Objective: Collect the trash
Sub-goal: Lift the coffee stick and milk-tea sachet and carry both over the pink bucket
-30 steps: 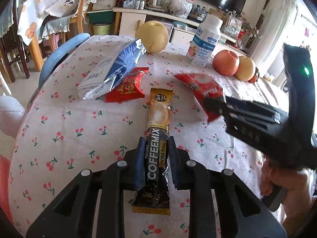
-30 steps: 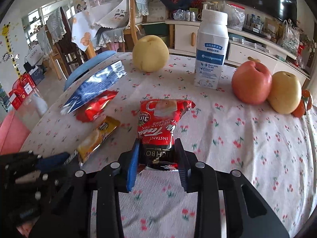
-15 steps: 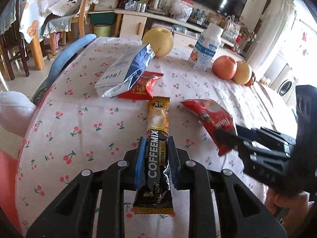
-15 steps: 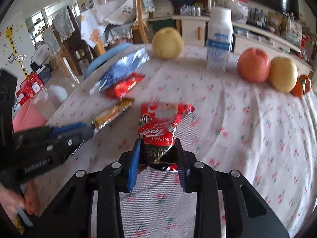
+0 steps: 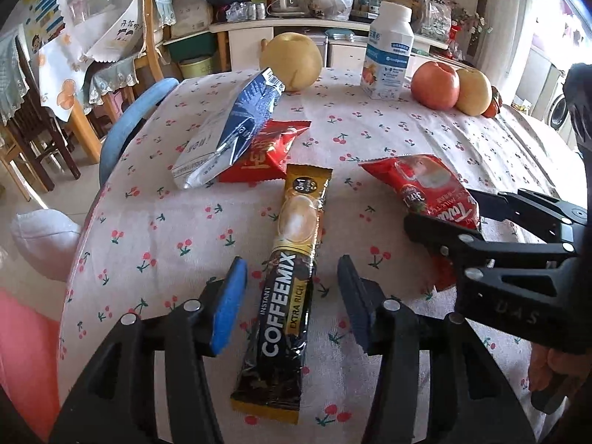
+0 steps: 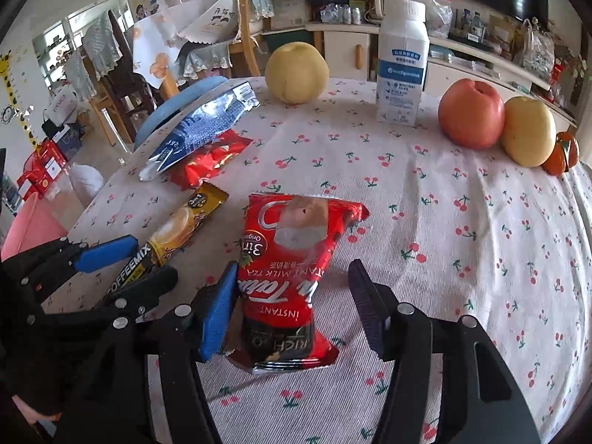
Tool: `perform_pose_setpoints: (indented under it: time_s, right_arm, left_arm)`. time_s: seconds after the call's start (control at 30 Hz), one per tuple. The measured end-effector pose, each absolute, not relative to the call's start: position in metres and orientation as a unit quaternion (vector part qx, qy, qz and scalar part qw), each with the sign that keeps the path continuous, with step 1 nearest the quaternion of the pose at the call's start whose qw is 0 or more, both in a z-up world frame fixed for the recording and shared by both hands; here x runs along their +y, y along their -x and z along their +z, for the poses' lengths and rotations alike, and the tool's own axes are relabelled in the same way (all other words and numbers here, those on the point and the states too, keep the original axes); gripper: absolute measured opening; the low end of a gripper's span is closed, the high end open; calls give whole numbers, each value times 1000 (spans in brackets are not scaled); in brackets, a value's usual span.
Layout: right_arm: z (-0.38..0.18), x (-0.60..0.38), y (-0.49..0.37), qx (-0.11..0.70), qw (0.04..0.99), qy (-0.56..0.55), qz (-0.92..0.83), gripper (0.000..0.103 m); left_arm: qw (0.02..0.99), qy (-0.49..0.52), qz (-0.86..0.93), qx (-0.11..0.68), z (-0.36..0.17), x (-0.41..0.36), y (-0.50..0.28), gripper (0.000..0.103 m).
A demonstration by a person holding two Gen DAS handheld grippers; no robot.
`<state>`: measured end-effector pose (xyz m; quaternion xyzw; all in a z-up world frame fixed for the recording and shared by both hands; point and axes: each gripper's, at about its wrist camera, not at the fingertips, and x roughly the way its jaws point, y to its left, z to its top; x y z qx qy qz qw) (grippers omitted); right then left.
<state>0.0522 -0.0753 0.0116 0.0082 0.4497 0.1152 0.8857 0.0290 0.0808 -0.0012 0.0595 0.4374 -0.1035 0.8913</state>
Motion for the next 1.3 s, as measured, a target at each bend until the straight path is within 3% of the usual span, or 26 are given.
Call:
perform_pose_setpoints:
  time_s: [0.1, 0.33, 0.7, 1.3]
  right_arm:
    - [12, -69, -51, 447, 887, 12, 116, 42]
    - [14, -67, -42, 437, 892, 27, 111, 36]
    - [41, -66, -17, 403, 907, -3, 121, 33]
    - [85, 8, 61, 378, 901, -37, 212, 34]
  left_arm:
    - [893, -61, -106, 434, -1, 82, -26, 30]
    - [891, -6, -118, 439, 3, 97, -27, 21]
    - [900, 82, -140, 405, 28, 133, -16, 20]
    - [936, 91, -49, 336, 76, 230, 56, 20]
